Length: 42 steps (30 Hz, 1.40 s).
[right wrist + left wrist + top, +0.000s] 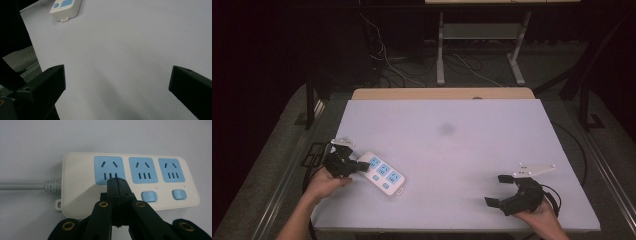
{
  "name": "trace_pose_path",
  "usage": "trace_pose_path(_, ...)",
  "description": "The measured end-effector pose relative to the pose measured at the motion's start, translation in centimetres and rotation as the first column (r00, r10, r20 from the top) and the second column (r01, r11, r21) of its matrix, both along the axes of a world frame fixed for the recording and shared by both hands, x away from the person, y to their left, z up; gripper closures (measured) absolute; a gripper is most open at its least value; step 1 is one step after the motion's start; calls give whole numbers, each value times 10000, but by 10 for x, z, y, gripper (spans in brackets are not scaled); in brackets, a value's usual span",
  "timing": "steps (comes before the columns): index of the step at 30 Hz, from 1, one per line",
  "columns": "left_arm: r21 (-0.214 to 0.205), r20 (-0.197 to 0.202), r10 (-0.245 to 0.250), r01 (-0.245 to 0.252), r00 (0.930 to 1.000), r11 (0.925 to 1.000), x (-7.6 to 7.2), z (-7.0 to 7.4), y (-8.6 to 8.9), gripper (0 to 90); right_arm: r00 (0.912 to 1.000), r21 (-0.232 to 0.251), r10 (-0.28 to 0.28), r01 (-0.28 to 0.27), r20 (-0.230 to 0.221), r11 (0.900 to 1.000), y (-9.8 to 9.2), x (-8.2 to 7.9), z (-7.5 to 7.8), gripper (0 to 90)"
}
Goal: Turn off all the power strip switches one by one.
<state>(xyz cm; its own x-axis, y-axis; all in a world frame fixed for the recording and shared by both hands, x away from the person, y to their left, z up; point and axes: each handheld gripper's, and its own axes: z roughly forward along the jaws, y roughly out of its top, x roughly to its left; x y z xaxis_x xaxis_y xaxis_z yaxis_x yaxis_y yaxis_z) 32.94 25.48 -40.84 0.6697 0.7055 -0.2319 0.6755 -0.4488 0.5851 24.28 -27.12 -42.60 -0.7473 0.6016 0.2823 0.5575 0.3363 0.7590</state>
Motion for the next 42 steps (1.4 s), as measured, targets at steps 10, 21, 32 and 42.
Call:
trace_pose_path(10, -114, -67, 104, -105, 9999, 9999, 1, -2, 1, 897, 10000, 10, -26, 26, -7, 10000, -1, 0, 0, 6)
trace_pose_path(21, -145, -108, 288, -290, 9995, 9995, 1, -2, 2, 896, 10000, 23, -80, 80, 1, 10000, -2, 0, 1, 7)
trace_pose_path(32, 70, 437, 197, -200, 9989, 9998, -4, 0, -1, 894, 9999, 24, -113, 113, 20, 9999, -2, -1, 1, 7)
trace_pose_path(42, -380, 955, 771, -737, 9924, 9966, -6, 14, 2, 892, 9998, -57, -216, 216, 12, 9998, -4, 0, 2, 7)
